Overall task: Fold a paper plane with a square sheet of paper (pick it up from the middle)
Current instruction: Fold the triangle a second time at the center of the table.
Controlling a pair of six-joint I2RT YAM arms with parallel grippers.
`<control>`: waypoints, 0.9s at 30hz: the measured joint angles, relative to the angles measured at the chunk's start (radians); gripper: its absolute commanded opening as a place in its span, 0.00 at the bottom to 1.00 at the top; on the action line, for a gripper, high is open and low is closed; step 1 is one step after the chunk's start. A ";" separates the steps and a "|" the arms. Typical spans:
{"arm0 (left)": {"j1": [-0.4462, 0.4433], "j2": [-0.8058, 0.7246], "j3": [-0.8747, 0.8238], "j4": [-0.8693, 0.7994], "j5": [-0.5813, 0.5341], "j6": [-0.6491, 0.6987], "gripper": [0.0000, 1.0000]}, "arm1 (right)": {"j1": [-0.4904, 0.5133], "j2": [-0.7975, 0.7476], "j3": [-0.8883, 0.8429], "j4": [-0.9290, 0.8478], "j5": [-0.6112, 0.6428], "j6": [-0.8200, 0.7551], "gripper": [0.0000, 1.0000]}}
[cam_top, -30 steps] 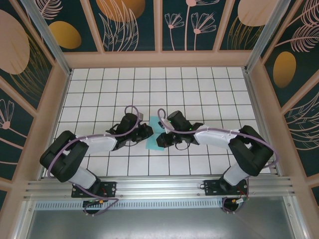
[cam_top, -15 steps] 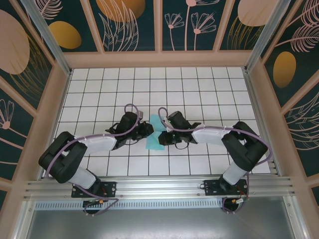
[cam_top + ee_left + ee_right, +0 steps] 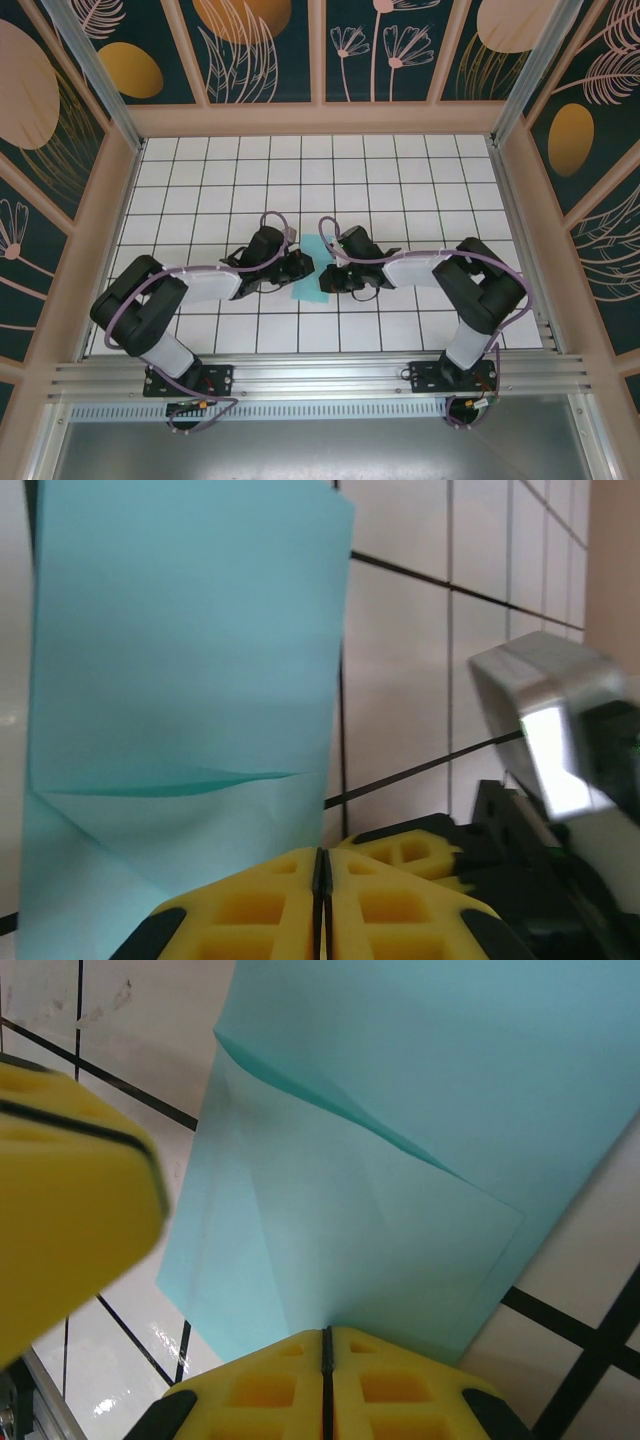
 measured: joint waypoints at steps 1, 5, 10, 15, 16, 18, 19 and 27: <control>0.000 0.011 0.000 0.000 0.000 0.000 0.12 | 0.000 0.001 0.000 0.001 0.000 0.002 0.11; 0.000 0.038 0.000 0.002 -0.004 0.000 0.13 | -0.002 0.002 0.000 0.001 0.000 0.003 0.11; 0.000 0.045 0.006 0.006 -0.004 0.001 0.15 | -0.002 0.002 -0.001 0.001 0.003 0.007 0.11; 0.000 0.051 0.006 0.018 -0.003 0.013 0.15 | -0.003 -0.001 -0.001 0.000 0.011 0.017 0.11; 0.000 0.056 0.006 0.018 -0.004 0.016 0.14 | -0.004 -0.003 -0.001 0.000 0.012 0.018 0.11; 0.000 0.069 0.006 0.020 -0.005 0.019 0.14 | -0.006 -0.007 -0.001 -0.001 0.012 0.022 0.12; 0.000 0.077 0.006 0.021 -0.005 0.019 0.14 | -0.006 -0.010 -0.001 -0.001 0.011 0.022 0.12; 0.000 0.099 0.006 0.019 -0.032 0.019 0.13 | 0.009 -0.040 0.006 -0.001 0.008 0.022 0.13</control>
